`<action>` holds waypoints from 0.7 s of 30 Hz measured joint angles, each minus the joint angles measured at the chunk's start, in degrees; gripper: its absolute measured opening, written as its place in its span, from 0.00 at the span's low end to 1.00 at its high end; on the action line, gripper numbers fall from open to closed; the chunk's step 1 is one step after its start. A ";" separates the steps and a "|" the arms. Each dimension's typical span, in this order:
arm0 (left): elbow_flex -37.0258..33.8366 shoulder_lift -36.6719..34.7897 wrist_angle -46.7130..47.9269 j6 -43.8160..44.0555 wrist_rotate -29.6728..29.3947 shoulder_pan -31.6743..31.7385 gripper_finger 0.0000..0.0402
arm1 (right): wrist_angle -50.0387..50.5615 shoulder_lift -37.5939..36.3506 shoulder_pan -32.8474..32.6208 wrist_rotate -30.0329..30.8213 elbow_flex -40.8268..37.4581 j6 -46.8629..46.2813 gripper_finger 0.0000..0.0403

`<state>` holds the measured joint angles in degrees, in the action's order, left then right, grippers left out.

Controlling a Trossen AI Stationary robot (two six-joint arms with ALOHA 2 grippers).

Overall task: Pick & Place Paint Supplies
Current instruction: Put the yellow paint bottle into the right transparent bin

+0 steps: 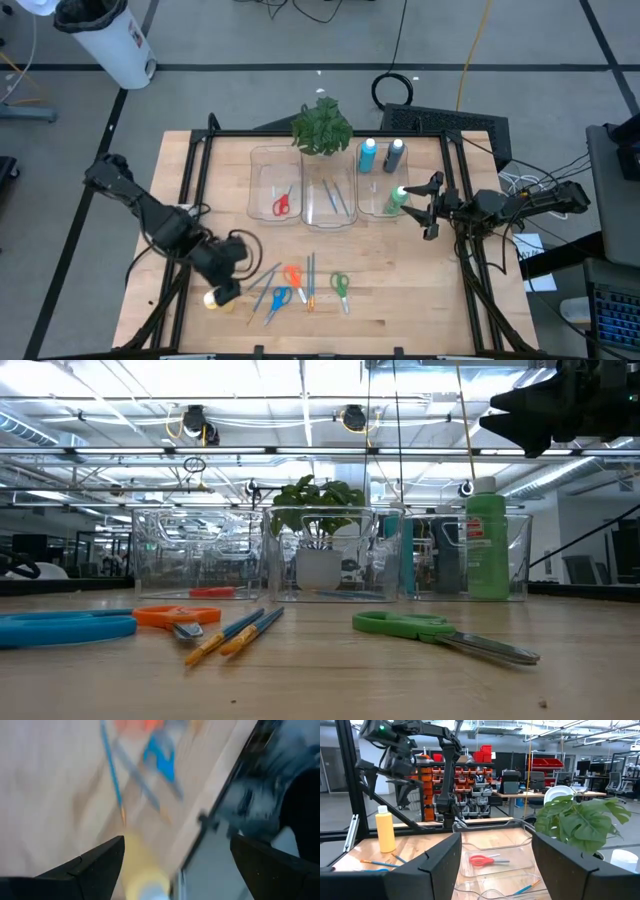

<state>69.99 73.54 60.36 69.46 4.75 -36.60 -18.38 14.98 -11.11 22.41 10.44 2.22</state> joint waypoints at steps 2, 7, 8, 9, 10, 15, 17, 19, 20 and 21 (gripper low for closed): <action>-0.03 0.30 1.97 4.83 3.16 -1.70 0.91 | -0.08 0.00 0.00 0.00 0.00 0.00 0.58; -0.04 0.37 7.14 12.70 3.11 -5.89 0.91 | -0.21 0.00 0.00 0.00 0.00 0.04 0.58; -0.06 0.37 7.87 13.83 2.93 -6.82 0.91 | -0.23 0.00 0.00 -0.02 0.00 0.04 0.58; -0.06 0.37 8.30 14.74 2.62 -7.64 0.91 | -0.22 0.00 0.00 0.00 0.00 0.06 0.58; -0.06 0.37 8.51 15.76 2.21 -8.50 0.91 | -0.21 0.00 0.00 -0.01 0.00 0.08 0.58; -0.08 0.37 8.95 22.55 1.35 -13.23 0.91 | -0.21 0.00 0.00 -0.02 0.00 0.15 0.58; -0.08 0.37 9.48 26.64 1.64 -15.55 0.91 | -0.21 0.00 0.00 -0.02 0.00 0.17 0.58; -0.10 0.37 9.85 31.18 0.76 -18.54 0.91 | -0.21 0.00 0.00 -0.02 0.00 0.17 0.58; -0.10 0.44 9.84 33.28 -0.11 -20.24 0.91 | -0.21 0.00 0.00 -0.02 0.00 0.17 0.58; -0.10 0.78 9.82 35.16 -0.92 -21.82 0.91 | -0.21 0.00 0.00 -0.02 0.00 0.17 0.58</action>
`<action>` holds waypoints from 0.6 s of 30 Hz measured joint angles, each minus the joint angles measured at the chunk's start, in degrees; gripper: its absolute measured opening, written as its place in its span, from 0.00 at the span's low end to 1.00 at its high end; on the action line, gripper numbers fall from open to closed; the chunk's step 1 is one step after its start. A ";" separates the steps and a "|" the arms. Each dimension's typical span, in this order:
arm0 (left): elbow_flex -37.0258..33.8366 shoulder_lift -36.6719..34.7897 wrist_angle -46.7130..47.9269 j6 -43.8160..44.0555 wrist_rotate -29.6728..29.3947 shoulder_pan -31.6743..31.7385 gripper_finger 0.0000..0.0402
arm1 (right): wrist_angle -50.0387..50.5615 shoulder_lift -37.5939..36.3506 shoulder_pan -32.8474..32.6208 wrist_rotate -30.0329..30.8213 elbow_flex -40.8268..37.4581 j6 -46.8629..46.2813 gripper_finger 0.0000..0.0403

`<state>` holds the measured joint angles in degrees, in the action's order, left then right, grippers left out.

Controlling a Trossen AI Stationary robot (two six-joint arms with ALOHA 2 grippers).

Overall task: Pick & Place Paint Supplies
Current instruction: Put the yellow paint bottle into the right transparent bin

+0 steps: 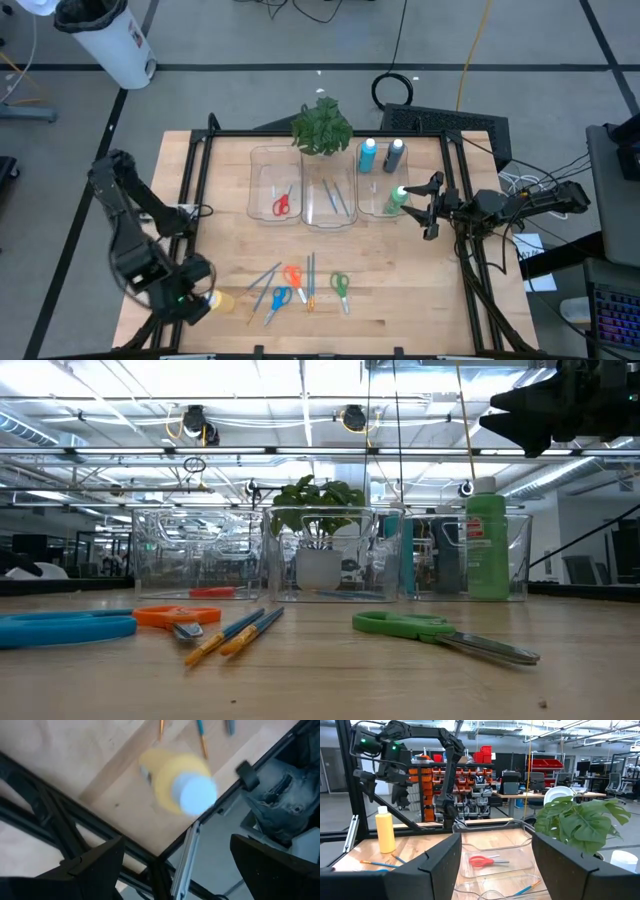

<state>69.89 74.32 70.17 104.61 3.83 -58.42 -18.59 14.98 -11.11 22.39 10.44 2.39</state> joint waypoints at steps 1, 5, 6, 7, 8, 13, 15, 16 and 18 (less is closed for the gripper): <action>0.00 0.50 0.06 1.18 -0.93 -1.42 0.91 | 0.00 0.00 0.00 0.00 0.00 0.00 0.58; -0.02 4.22 -0.07 0.84 -5.45 -6.46 0.91 | 0.02 0.00 0.00 -0.02 0.00 0.00 0.58; -0.02 5.46 -0.15 -0.10 -6.63 -7.24 0.91 | 0.02 0.00 0.00 -0.02 0.00 0.00 0.58; -0.02 6.70 -0.29 -1.04 -7.46 -7.79 0.91 | 0.02 0.00 0.00 -0.02 0.00 -0.02 0.58; -0.02 7.87 -0.41 -2.15 -8.22 -8.19 0.91 | 0.02 0.00 0.00 -0.02 0.00 -0.12 0.58; -0.02 13.79 0.40 -3.65 -16.02 -9.46 0.91 | 0.07 0.00 0.00 -0.02 0.00 -0.13 0.58; -0.02 16.05 0.43 -3.55 -17.60 -9.59 0.91 | 0.23 0.00 0.00 -0.02 0.00 -0.15 0.58; -0.02 17.15 0.37 -3.51 -17.67 -9.59 0.91 | 0.33 0.00 0.00 -0.02 0.00 -0.15 0.58; -0.02 19.40 0.21 -3.47 -17.85 -9.59 0.91 | 0.35 0.02 0.00 -0.02 0.00 -0.15 0.58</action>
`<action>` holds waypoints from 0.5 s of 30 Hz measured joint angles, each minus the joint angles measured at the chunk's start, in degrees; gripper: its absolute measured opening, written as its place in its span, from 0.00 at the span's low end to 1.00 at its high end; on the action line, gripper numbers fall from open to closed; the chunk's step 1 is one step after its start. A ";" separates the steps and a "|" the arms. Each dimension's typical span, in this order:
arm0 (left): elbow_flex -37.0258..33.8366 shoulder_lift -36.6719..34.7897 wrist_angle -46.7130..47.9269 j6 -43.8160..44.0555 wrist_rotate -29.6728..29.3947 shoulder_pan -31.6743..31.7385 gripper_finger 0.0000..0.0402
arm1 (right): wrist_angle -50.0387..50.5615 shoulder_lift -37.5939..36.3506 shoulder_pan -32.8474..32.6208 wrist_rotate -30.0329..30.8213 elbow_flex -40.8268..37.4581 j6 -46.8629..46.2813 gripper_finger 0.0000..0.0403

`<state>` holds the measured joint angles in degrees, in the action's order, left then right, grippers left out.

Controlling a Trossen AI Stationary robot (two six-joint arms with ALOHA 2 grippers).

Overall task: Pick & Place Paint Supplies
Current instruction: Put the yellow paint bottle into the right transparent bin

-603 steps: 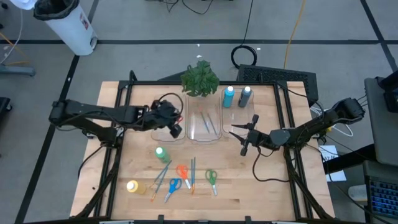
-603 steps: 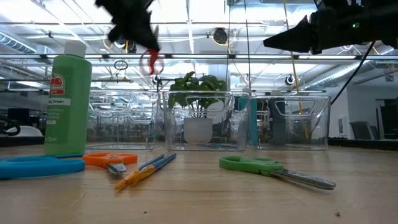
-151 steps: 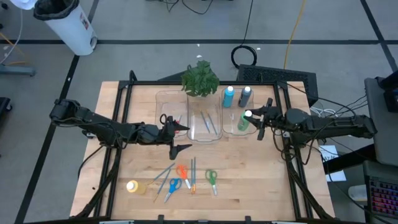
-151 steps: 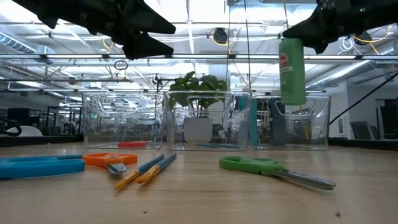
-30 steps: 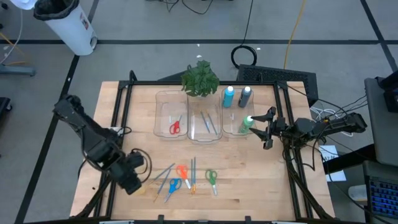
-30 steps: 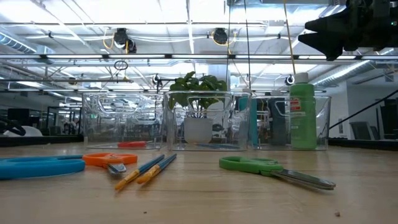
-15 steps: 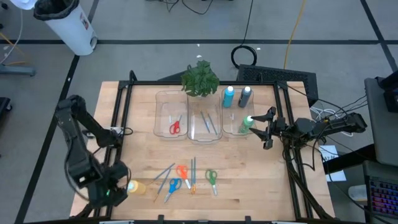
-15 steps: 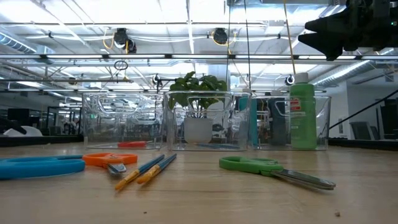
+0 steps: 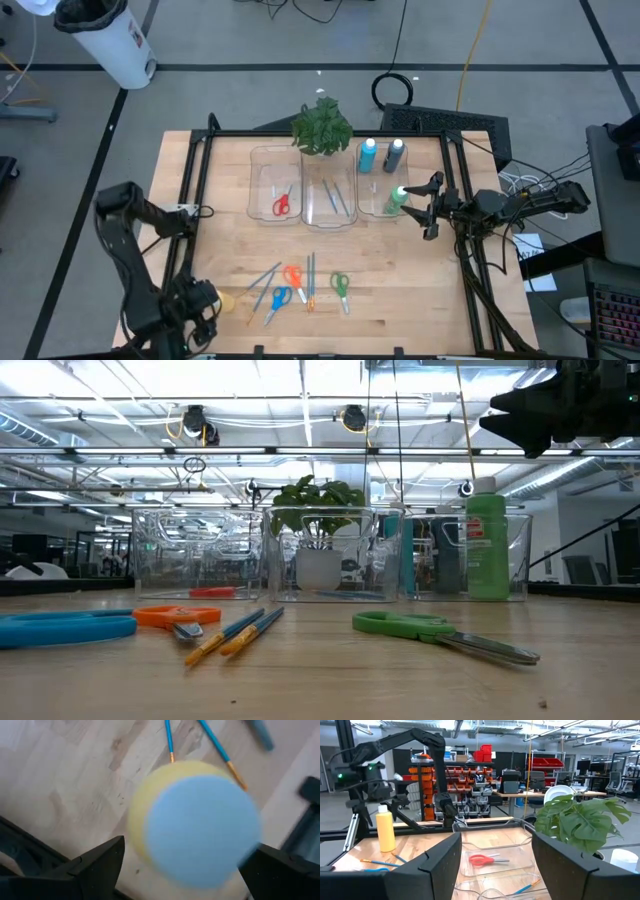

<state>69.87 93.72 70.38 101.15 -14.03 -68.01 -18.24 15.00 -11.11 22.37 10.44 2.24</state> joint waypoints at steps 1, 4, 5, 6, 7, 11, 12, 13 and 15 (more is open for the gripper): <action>0.00 1.19 -0.05 0.02 -0.05 0.00 0.91 | 0.00 0.00 0.00 0.00 0.00 0.00 0.58; 0.11 4.63 0.27 0.06 -3.54 -0.02 0.91 | 0.00 0.00 0.00 0.00 0.00 0.00 0.58; 0.19 5.75 0.22 0.26 -5.48 -0.06 0.91 | 0.00 0.00 0.00 0.00 0.00 0.00 0.58; 0.16 6.98 0.46 0.69 -7.37 -0.04 0.91 | 0.03 0.00 0.00 0.00 0.00 -0.02 0.58; 0.00 8.34 0.57 1.34 -9.06 0.03 0.91 | 0.08 0.00 0.00 0.00 0.00 -0.02 0.58; 0.09 14.02 2.08 4.55 -17.97 1.27 0.91 | 0.42 0.04 0.00 0.00 0.00 -0.03 0.58; 0.08 15.74 2.33 4.65 -19.12 1.57 0.91 | 0.50 0.04 0.00 0.01 0.00 -0.04 0.58; 0.09 17.63 2.45 4.83 -20.81 1.85 0.91 | 0.52 0.04 0.00 0.02 0.00 -0.04 0.58; 0.12 20.25 3.07 5.06 -23.56 2.93 0.91 | 0.49 0.09 0.00 0.02 0.00 -0.04 0.58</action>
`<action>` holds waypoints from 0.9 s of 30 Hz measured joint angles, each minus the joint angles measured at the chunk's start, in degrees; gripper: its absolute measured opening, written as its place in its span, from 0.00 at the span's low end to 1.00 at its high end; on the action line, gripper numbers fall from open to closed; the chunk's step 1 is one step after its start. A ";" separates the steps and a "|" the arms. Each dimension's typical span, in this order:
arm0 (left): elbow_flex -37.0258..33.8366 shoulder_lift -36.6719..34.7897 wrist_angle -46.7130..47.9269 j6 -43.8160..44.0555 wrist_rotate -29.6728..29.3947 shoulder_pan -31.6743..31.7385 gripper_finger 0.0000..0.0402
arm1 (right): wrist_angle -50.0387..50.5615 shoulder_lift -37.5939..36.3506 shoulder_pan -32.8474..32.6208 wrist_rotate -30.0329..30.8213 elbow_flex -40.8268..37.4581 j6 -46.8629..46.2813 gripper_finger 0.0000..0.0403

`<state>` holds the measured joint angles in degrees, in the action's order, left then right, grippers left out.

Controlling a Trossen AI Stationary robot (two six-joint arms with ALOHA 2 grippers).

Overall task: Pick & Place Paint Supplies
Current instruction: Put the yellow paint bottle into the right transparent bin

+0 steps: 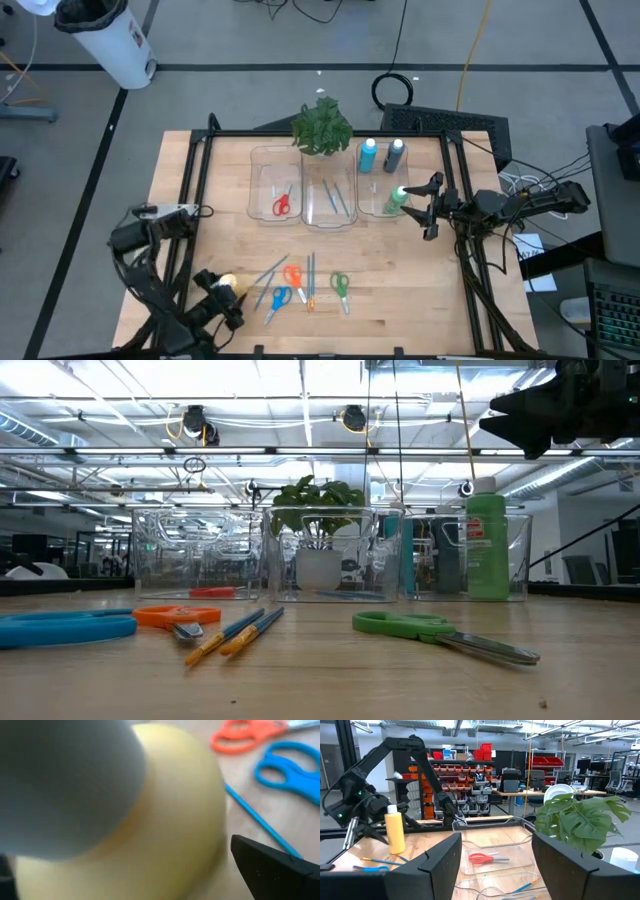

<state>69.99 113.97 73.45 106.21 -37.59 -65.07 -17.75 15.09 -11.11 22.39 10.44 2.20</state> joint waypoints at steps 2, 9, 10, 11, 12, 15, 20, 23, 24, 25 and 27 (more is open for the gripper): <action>-0.04 2.42 -0.51 0.50 -1.39 0.97 0.91 | 0.09 0.05 0.00 0.00 -0.02 0.00 0.58; -0.21 5.49 1.00 0.62 -5.06 6.36 0.75 | -0.03 0.44 0.00 0.04 -0.02 -0.02 0.58; -0.21 5.42 1.03 0.83 -5.26 7.40 0.71 | -0.01 0.55 0.00 0.04 -0.02 -0.02 0.58; -0.17 5.32 0.88 1.07 -5.48 8.44 0.67 | 0.17 0.55 0.00 0.04 -0.02 -0.02 0.58; -0.15 5.31 0.68 1.08 -5.53 9.43 0.62 | 0.16 0.68 0.00 0.04 -0.02 0.00 0.58; -0.15 5.33 0.40 0.18 -5.73 12.19 0.51 | 0.05 0.89 0.00 0.04 -0.02 -0.02 0.58; -0.15 5.33 -1.85 -1.48 -6.31 16.01 0.41 | 0.05 0.92 0.00 0.02 -0.02 -0.06 0.58; -0.15 5.33 -4.95 -0.33 -11.19 16.62 0.41 | 0.04 0.92 0.00 0.02 -0.02 -0.22 0.58; -0.12 5.31 -6.28 0.28 -13.06 16.54 0.42 | 0.10 0.95 0.00 0.02 -0.02 -0.22 0.58; -0.12 5.31 -7.30 1.10 -14.44 16.50 0.43 | 0.15 0.96 0.00 0.02 -0.02 -0.22 0.58; -0.12 5.31 -8.64 2.39 -15.41 16.17 0.47 | 0.21 0.96 0.00 0.02 -0.02 -0.22 0.58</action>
<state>69.87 119.28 64.81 108.60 -52.99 -48.90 -17.53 16.05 -11.11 22.41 10.41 1.98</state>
